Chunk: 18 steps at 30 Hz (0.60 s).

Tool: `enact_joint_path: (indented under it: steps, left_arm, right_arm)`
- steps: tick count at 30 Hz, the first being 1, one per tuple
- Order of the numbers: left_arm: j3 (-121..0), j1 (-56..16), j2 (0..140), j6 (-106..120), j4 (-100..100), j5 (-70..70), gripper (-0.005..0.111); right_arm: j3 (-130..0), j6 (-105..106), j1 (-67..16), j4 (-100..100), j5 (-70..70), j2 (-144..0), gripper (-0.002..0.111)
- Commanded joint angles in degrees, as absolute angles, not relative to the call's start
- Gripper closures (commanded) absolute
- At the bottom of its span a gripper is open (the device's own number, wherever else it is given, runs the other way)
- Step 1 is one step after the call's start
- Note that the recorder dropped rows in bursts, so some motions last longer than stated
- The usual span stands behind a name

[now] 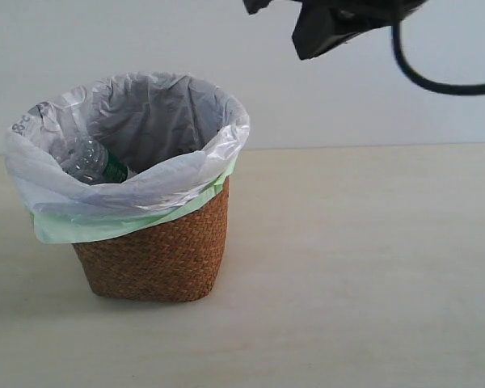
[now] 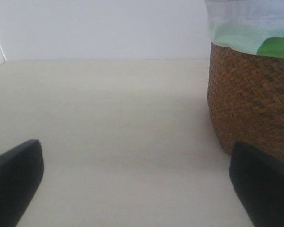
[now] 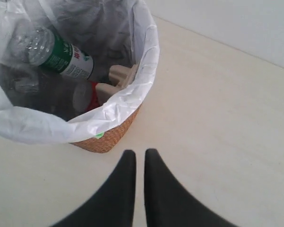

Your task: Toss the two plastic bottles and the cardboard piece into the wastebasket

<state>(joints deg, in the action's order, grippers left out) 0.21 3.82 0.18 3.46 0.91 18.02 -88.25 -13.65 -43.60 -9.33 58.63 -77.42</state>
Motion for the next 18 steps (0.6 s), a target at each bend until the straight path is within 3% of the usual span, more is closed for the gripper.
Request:
enact_joint_path:
  steps: [1, 18]
  left_arm:
    - [0.00, 3.41, 0.00, 2.96, 1.02, 17.57, -0.001]
    - [0.00, 3.41, 0.00, 2.96, 1.02, 17.57, -0.001]
  right_arm:
    - [-80.60, -13.39, -44.56, -9.62, 53.81, -69.27, 0.107]
    - [-52.38, -15.85, -44.56, -9.34, 44.97, -28.42, 0.108]
